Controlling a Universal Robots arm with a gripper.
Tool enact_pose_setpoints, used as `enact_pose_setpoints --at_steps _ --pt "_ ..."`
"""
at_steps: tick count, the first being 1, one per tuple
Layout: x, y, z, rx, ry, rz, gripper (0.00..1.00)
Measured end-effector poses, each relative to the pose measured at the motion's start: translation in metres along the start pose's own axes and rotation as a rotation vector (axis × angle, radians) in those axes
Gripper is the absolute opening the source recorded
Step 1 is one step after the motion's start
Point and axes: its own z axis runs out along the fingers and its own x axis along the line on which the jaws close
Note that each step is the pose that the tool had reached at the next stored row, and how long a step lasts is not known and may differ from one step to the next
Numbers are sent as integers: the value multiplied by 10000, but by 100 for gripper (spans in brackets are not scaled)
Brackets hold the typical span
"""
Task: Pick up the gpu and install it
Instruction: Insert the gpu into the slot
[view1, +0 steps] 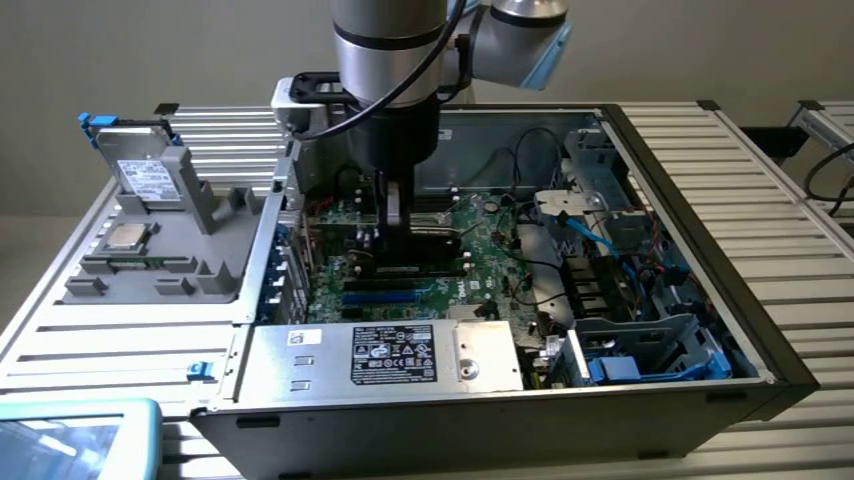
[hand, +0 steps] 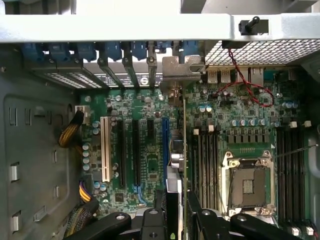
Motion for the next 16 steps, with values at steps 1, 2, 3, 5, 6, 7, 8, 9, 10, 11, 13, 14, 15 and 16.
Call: enact_pose_setpoints --at_steps 1,2,3,5,6,7,8,9,10,11,13,14,15,16 --pt "0 0 7 -3 10 -38 27" --pt "0 -1 8 -9 32 -50 27" --pt "1 -1 8 -10 44 -51 27" --pt "1 0 16 -7 115 -51 27" --pt "1 0 20 -5 203 -52 27" --pt "1 0 25 -1 294 -56 27" --pt "2 0 30 2 382 -57 27" --pt "2 0 36 5 440 -57 27" --pt "2 -1 39 4 443 -58 27" --pt "3 -1 54 5 444 -59 27" --pt "4 8 89 6 445 -58 27" --pt "5 13 107 7 445 -60 27" --pt "5 16 125 8 445 -63 27" --pt "7 18 140 7 445 -65 27"
